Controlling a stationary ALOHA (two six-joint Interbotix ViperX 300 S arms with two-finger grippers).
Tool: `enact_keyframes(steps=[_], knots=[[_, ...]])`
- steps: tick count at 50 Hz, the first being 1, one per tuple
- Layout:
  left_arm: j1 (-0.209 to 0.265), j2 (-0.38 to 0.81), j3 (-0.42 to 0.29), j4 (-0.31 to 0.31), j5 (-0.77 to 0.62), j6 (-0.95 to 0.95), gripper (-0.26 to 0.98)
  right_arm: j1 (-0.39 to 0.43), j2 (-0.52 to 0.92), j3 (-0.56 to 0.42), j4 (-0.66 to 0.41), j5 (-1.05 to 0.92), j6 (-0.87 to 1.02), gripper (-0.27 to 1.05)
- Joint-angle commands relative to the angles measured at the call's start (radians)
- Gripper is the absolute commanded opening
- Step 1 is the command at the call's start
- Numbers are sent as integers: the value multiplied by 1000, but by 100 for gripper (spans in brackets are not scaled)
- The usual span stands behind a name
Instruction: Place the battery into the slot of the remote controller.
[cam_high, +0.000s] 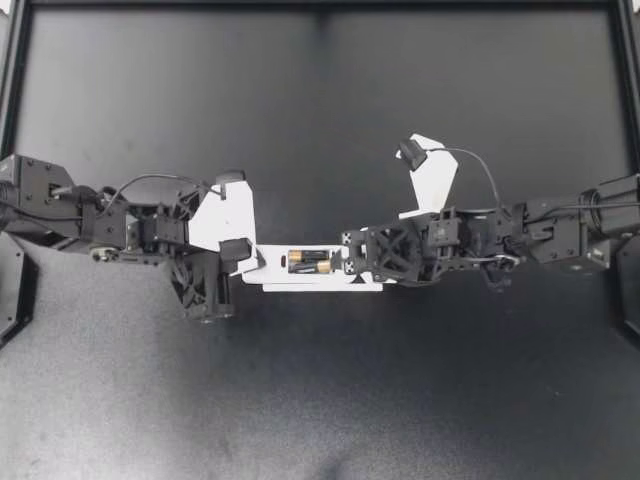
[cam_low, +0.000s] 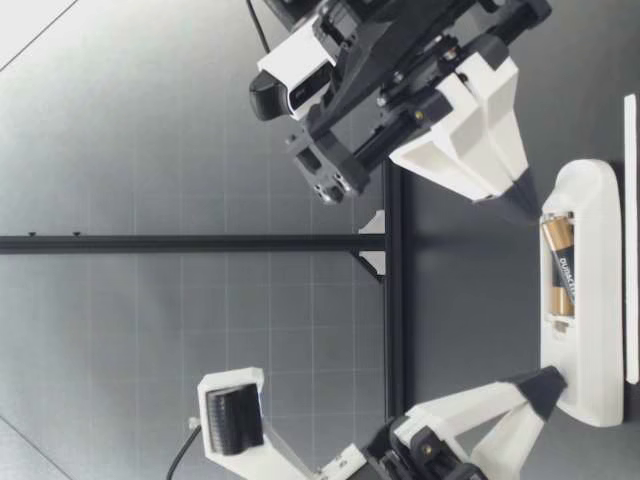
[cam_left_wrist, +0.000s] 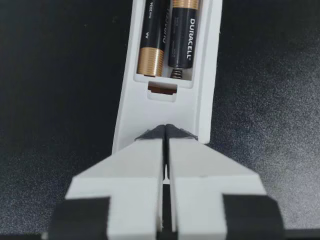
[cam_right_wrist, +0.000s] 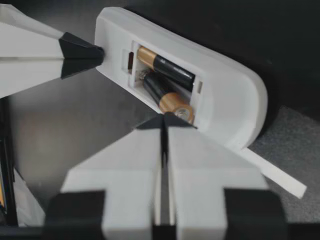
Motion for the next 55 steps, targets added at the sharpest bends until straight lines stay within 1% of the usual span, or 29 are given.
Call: enact_keyframes(steps=[1,33,43,55], knots=[[3,0,0,-2,5,2,-18,3,-6,-21,-3,-2,-3,-13],[3,15,-2,-2,6,2,-18,3,46,-66,-54,40,-5,-13],[2,15,-9,-2,5,2,-18,-2,5,-52,-66,75,-18,-13],[3,5,-44,-2,-8,5,-18,-17,-74,-40,-137,179,-44,-13]])
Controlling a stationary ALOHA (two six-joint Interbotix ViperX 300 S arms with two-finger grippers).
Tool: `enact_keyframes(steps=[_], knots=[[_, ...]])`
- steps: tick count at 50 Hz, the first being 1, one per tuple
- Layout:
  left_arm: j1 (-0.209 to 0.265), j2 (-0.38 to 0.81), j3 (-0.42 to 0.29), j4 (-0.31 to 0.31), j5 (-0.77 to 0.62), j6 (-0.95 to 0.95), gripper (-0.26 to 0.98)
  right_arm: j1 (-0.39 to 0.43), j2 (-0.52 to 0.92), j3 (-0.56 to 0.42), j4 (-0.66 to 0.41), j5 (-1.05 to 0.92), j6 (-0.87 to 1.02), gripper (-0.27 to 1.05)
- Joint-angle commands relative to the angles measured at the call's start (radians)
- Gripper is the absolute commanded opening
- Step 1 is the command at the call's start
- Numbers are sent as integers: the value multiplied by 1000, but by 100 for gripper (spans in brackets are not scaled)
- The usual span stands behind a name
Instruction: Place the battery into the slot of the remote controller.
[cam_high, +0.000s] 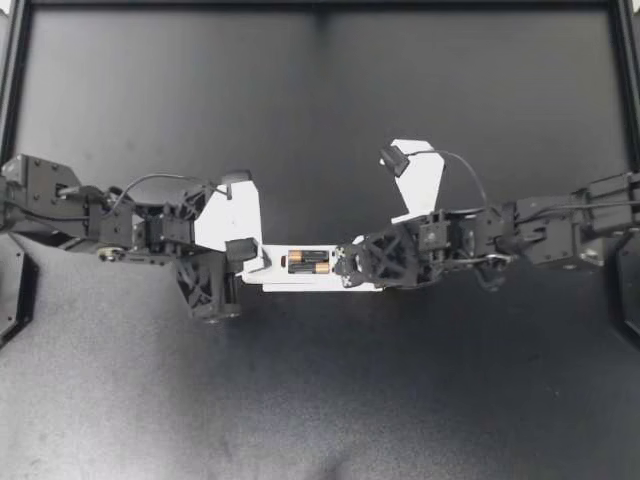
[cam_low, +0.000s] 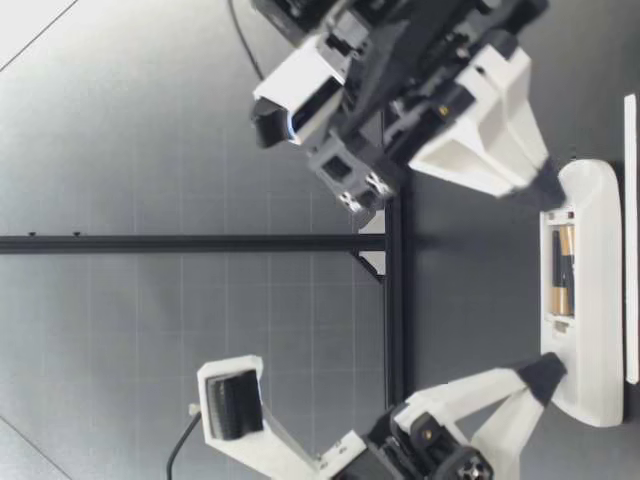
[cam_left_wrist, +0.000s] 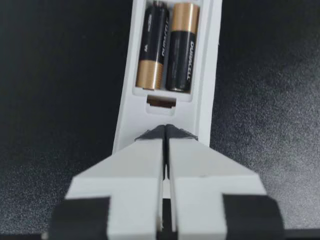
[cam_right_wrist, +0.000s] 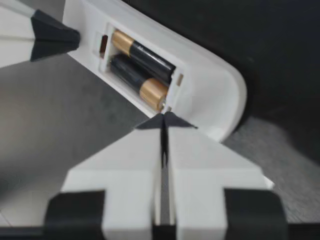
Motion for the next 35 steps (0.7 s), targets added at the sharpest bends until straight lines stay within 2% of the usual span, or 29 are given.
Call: enact_keyframes(steps=[1,14,25,35], knots=[[2,-14,-26,-2,-11,2,-18,-9,-66,-6,-26,26,-3,-13],[-18,11,-117,-2,-61,9,-18,-34,-184,38,-133,101,-3,-13],[-23,87,-175,-2,-54,9,-18,-43,-195,57,-147,100,-5,-13],[-23,129,-198,-2,-34,9,-18,-43,-193,57,-169,98,-5,-13]])
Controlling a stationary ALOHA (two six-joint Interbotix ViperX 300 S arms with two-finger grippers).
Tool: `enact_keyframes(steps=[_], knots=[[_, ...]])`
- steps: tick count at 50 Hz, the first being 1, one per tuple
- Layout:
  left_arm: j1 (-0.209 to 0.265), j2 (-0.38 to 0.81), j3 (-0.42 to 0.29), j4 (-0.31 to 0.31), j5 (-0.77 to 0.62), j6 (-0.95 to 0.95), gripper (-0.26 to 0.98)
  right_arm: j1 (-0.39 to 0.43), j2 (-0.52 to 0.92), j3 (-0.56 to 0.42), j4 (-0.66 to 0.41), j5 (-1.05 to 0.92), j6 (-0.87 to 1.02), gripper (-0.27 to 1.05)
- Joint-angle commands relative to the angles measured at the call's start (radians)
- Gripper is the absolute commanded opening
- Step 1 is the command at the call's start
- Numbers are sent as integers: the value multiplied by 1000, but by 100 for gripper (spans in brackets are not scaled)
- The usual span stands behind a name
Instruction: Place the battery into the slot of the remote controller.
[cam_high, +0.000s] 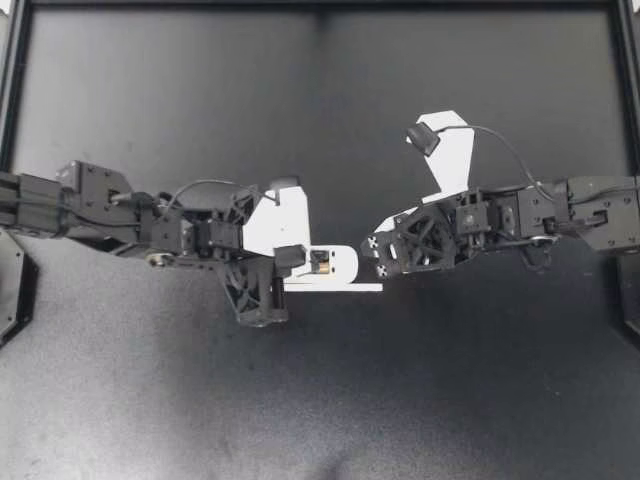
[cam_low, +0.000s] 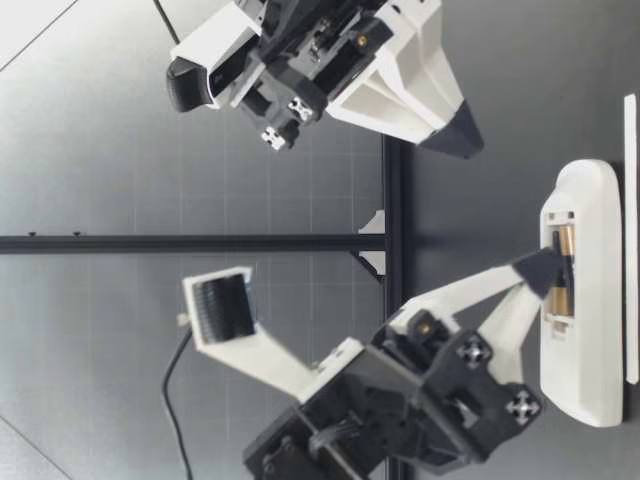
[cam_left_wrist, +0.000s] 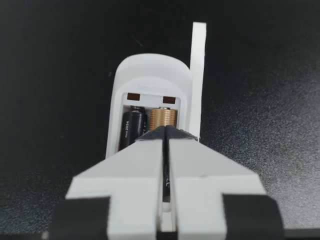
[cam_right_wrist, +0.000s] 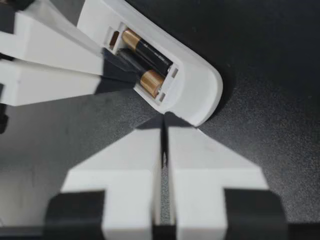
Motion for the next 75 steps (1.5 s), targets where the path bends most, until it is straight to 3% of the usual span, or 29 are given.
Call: enact_keyframes(steps=[1,20,38,43,61,75], knots=[[3,-2,-26,-2,2,3,-18,-8,-21,-9,-8,-6,-3,-13],[3,17,-32,-3,3,-6,-18,-8,-37,-5,-60,-23,-11,-13],[0,-209,21,-6,-23,-6,-18,-6,-213,-5,-517,-21,-186,-13],[-3,-272,55,-6,-55,-6,-18,-6,-242,3,-601,-23,-256,-13],[-5,-396,170,-34,-179,-6,-18,0,-227,3,-609,-103,-402,-13],[-8,-410,184,-35,-187,-6,-18,0,-212,6,-609,-123,-422,-13]])
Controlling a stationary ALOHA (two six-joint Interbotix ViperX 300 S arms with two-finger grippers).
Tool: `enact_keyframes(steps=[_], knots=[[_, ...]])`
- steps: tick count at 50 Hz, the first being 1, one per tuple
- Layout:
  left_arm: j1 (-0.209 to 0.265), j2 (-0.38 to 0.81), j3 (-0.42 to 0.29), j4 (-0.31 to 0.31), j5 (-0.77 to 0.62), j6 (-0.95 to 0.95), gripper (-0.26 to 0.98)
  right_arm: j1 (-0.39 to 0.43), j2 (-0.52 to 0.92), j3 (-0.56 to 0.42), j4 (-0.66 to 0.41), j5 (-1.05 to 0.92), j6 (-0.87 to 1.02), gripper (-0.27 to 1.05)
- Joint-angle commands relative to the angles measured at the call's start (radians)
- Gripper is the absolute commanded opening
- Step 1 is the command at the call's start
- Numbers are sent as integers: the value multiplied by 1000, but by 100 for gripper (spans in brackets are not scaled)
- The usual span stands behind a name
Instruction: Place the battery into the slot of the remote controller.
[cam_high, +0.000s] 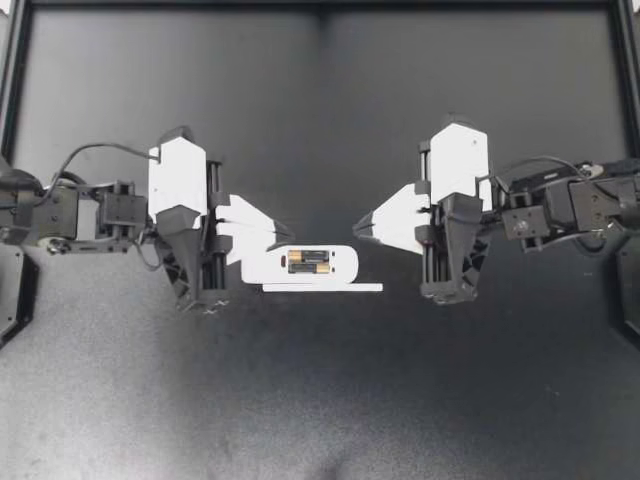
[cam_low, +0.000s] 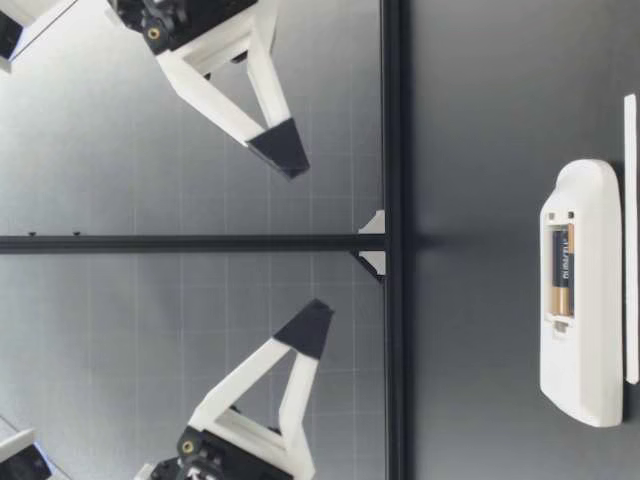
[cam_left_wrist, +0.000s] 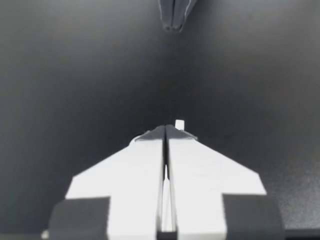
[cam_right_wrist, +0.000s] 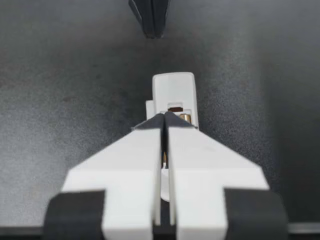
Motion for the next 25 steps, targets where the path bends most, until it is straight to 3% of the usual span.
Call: enact_keyframes(steps=[1,25], knots=[[-3,-20,-11,-2,-12,2,-18,0,-6,-9,0,-9,-2,-13],[-3,-21,-17,-3,-11,12,-18,0,-14,3,5,-17,5,-13]])
